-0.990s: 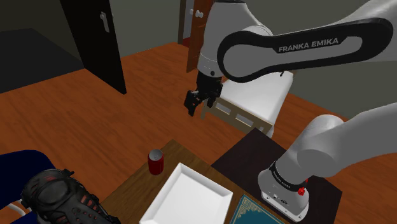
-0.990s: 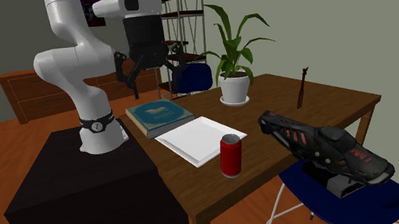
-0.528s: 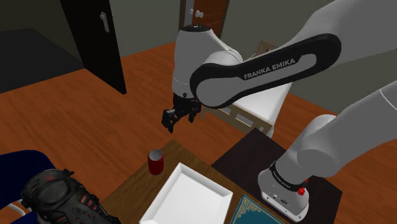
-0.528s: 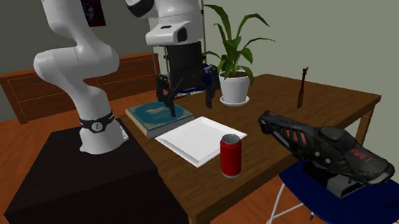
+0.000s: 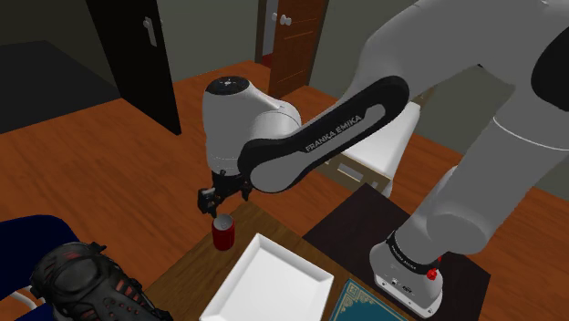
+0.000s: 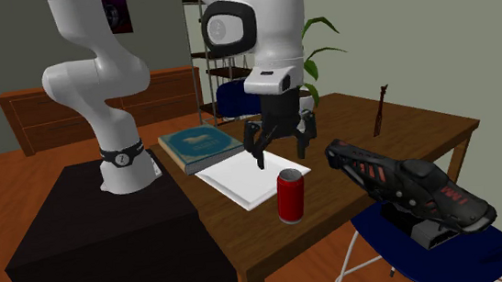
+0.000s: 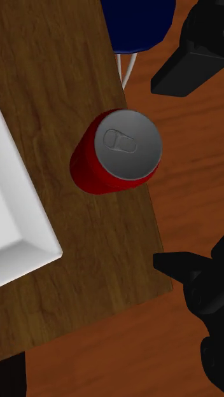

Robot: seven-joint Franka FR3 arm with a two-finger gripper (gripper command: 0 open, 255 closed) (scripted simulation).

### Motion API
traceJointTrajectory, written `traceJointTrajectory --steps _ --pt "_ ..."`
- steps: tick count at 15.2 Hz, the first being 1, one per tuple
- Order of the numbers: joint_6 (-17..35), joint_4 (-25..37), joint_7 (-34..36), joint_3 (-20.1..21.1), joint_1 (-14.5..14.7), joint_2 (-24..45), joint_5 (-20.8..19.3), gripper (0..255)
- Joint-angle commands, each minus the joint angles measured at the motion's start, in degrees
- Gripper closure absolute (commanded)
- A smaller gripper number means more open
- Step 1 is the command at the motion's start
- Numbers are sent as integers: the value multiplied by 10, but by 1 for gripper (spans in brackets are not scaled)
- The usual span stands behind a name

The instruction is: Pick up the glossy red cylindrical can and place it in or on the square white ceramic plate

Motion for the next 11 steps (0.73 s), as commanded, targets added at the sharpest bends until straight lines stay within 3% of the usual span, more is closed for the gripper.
traceJointTrajectory --steps 1,11 --pt "7 34 51 0 16 57 -51 0" --pt "56 30 89 -23 37 113 -102 0"
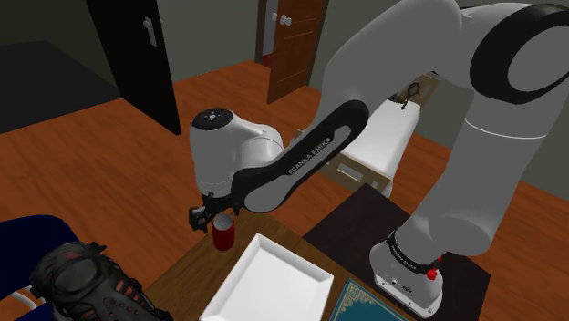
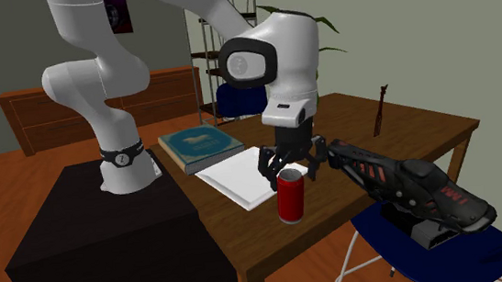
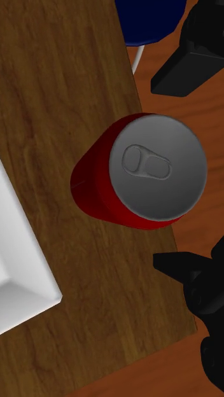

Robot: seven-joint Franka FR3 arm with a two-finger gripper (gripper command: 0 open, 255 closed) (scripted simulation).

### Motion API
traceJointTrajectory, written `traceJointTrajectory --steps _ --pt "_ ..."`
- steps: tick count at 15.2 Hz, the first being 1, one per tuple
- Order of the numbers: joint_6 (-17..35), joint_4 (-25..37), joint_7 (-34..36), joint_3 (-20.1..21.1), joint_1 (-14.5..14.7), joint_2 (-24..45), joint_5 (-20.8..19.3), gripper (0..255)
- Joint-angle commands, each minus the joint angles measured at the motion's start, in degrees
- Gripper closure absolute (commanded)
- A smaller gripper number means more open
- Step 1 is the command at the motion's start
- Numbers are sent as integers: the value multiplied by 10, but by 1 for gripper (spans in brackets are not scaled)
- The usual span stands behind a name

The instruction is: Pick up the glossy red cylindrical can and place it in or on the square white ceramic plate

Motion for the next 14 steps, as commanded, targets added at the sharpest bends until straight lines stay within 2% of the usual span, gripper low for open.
traceJointTrajectory --steps 1,6,7,14 --pt "2 -1 1 -1 1 2 -2 0" --pt "2 -1 1 -1 1 2 -2 0" --pt "2 -1 1 -1 1 2 -2 255" --pt "2 -1 1 -1 0 1 -1 255"
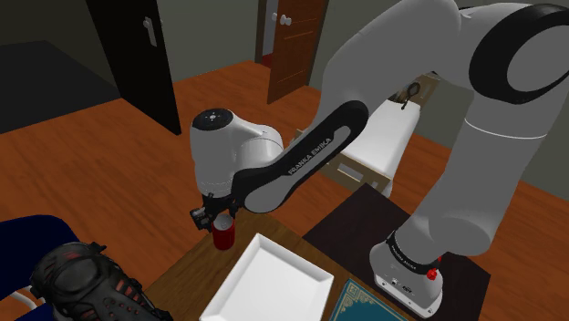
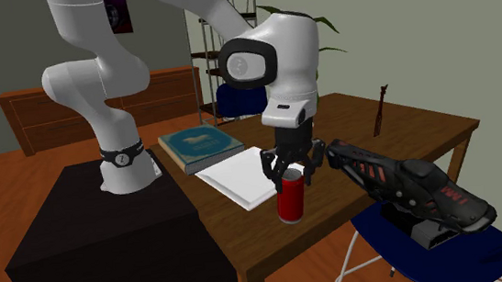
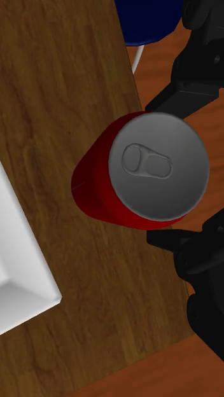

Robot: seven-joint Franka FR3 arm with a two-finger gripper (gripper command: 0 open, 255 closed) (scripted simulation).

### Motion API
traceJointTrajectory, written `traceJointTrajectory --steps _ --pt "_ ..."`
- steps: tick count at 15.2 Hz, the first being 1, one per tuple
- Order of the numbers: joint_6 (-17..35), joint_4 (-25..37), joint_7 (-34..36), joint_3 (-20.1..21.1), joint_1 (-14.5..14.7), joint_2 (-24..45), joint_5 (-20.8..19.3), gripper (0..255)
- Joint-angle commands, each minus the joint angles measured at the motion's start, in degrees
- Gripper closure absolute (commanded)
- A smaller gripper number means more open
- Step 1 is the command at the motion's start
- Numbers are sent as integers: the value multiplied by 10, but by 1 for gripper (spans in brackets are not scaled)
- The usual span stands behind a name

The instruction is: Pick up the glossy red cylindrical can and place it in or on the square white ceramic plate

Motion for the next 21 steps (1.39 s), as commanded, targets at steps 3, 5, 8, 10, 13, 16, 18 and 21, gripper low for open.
traceJointTrajectory --steps 3,5,8,10,13,16,18,21 --pt "-6 1 -4 3 -2 -6 6 255" --pt "-19 3 -12 9 -6 -19 18 255" --pt "-38 7 -25 16 -12 -38 36 255" --pt "-51 10 -33 20 -16 -51 48 255" --pt "-71 16 -45 25 -20 -69 64 255" --pt "-92 23 -55 29 -23 -86 80 255" --pt "-105 29 -62 31 -25 -97 89 255" --pt "-112 13 -68 37 -25 -125 111 255"
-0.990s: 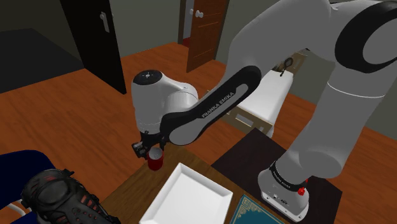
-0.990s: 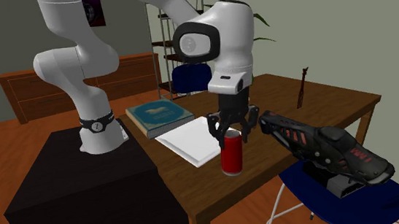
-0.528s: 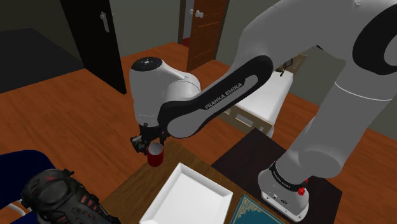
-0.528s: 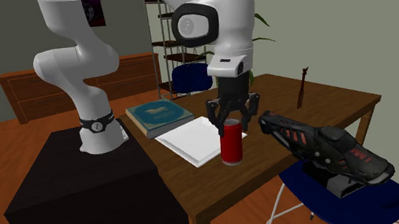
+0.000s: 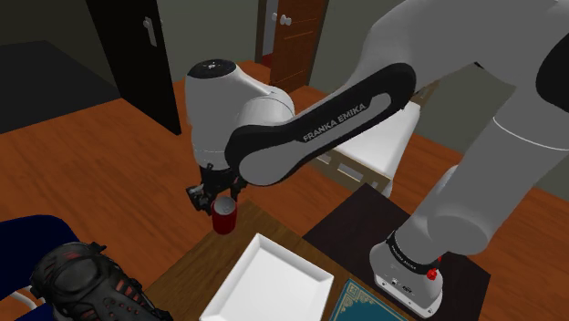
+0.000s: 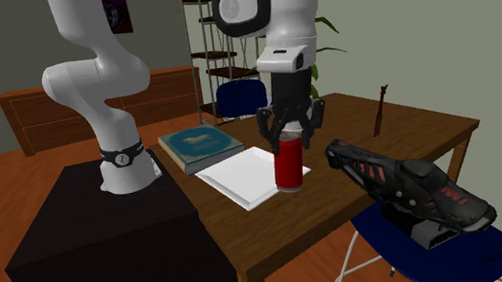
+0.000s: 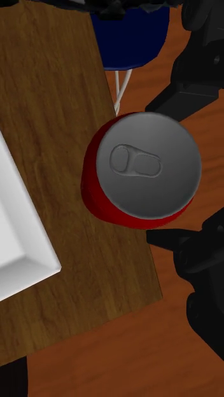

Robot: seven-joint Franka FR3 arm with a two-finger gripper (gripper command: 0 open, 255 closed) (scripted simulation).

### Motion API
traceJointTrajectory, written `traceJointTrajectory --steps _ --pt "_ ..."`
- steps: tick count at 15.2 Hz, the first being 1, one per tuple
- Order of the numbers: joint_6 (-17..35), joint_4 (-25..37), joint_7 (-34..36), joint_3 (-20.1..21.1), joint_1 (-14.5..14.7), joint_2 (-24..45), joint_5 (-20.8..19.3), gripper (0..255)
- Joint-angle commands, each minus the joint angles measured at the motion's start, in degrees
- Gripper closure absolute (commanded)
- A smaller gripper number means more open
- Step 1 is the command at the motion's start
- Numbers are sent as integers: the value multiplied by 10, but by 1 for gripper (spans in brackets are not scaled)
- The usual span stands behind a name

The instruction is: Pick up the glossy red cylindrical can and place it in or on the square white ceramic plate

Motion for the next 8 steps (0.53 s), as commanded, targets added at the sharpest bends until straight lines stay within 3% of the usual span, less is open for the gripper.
traceJointTrajectory --steps 1,8 --pt "0 -26 -4 8 3 -34 26 255" --pt "-19 -135 -25 25 50 -190 149 255"
